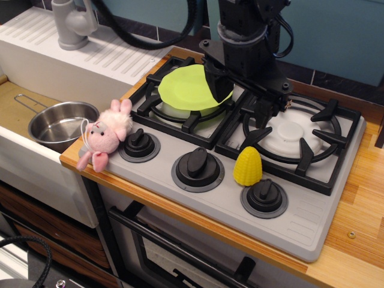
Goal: End effector reaching corn
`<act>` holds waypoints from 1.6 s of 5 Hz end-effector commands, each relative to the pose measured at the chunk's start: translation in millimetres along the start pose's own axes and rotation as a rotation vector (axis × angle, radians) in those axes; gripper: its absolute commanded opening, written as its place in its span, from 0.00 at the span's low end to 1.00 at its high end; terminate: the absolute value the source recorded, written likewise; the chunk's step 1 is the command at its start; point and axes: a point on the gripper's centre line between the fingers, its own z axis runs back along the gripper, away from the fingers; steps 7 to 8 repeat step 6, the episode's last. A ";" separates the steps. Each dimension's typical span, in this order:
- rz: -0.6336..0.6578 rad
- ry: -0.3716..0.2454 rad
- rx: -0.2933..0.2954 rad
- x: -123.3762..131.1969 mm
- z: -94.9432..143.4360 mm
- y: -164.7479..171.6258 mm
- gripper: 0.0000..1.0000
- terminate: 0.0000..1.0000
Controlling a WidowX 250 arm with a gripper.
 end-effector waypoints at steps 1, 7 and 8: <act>0.017 -0.021 0.023 -23.0 8.9 -2.3 1.00 0.00; -0.022 -0.109 -0.006 -18.9 -37.5 -4.4 1.00 1.00; -0.022 -0.109 -0.006 -18.9 -37.5 -4.4 1.00 1.00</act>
